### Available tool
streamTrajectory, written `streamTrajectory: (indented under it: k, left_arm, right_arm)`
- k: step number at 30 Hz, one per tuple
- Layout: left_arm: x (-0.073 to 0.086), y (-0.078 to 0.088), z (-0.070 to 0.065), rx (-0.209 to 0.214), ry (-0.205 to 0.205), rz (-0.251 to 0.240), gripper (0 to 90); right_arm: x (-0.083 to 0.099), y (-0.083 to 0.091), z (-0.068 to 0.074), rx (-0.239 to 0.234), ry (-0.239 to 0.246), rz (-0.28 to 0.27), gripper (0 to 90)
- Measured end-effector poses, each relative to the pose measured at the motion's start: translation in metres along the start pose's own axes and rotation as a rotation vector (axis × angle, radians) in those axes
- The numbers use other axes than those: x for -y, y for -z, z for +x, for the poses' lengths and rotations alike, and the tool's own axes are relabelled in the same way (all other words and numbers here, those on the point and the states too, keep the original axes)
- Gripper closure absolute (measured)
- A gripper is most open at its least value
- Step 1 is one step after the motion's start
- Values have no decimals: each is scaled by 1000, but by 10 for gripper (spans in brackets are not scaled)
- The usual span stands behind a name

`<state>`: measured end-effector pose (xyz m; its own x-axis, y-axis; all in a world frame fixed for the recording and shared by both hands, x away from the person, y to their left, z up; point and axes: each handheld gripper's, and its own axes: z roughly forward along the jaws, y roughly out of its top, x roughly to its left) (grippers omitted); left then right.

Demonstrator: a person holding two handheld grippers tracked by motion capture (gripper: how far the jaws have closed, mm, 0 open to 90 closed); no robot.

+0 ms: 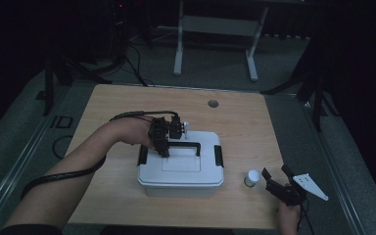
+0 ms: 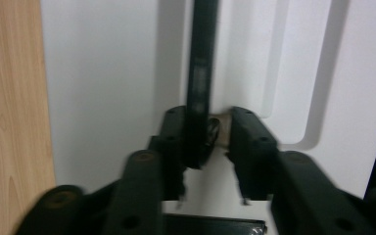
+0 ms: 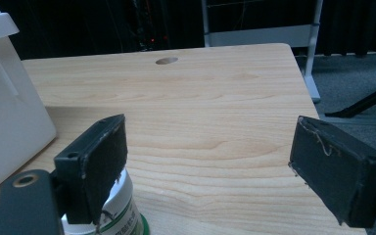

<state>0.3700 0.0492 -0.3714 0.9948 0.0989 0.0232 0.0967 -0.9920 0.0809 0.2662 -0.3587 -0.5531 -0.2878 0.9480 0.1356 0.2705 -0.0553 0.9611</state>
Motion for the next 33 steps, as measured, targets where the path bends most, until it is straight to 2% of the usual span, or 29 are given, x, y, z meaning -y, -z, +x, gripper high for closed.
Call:
streamTrajectory:
  k: [4,11,18,22,26,33]
  left_arm:
    - [-2,-1,-1,25,10,14,822]
    - [-6,-1,-1,23,1,45,829]
    - [-6,-1,2,49,8,37,831]
    - [-7,0,2,47,-13,43,832]
    - [-5,1,2,61,-12,30,833]
    - [-6,7,1,50,-25,17,833]
  right_arm:
    - [0,0,0,0,-1,1,136]
    - [0,0,0,1,0,2,136]
    - [0,-1,0,3,1,5,136]
    - [0,0,0,3,0,5,136]
    - [0,-1,0,3,-3,5,136]
    - [0,-1,0,4,-1,4,136]
